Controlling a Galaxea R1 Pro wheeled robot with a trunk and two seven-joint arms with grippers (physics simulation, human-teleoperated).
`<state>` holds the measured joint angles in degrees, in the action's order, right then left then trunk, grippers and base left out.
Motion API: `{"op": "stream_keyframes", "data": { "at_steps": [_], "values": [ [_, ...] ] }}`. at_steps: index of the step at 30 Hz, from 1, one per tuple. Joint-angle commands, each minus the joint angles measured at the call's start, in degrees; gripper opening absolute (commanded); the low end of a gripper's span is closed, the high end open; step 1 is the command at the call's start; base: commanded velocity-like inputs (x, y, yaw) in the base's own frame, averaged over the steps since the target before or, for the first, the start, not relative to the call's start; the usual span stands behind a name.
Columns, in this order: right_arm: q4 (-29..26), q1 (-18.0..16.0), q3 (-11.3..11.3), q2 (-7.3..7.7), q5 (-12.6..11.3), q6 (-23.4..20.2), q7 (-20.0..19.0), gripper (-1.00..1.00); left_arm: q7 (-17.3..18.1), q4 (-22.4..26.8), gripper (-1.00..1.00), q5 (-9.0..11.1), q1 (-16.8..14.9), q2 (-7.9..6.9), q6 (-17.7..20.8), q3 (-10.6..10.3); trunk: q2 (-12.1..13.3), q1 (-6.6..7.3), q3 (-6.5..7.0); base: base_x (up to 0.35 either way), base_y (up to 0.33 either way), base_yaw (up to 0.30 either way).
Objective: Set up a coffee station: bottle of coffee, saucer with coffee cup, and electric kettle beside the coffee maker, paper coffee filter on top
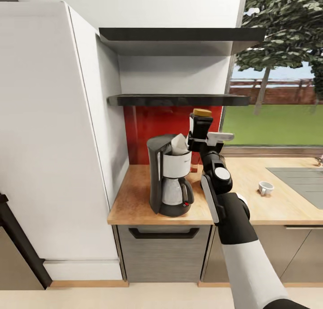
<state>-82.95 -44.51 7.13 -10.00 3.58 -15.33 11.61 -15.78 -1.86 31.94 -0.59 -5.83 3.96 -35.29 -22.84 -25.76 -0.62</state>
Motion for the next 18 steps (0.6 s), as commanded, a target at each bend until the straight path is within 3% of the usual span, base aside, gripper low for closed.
{"op": "stream_keyframes", "data": {
  "at_steps": [1, 11, 18],
  "values": [
    [-0.6, 0.4, 0.1, 0.00, 0.3, -0.4, 0.3, -1.00, -0.1, 0.0, 1.00, 0.3, 0.0, 0.01, 0.3, -0.5, -0.1, -0.03, -0.06, 0.000, 0.000, 0.000],
    [-1.7, 1.6, 0.1, 0.00, 0.2, -0.4, 0.3, -1.00, -0.2, 0.0, 1.00, 0.3, 0.0, 0.03, 0.3, -0.5, -0.1, -0.03, -0.06, 0.000, 0.000, 0.068],
    [-1.7, 1.7, 0.2, 0.00, 0.3, -0.4, 0.3, -1.00, -0.2, 0.1, 1.00, 0.2, 0.0, 0.11, 0.3, -0.5, -0.1, -0.03, -0.06, 0.000, 0.000, 0.246]
  ]
}}
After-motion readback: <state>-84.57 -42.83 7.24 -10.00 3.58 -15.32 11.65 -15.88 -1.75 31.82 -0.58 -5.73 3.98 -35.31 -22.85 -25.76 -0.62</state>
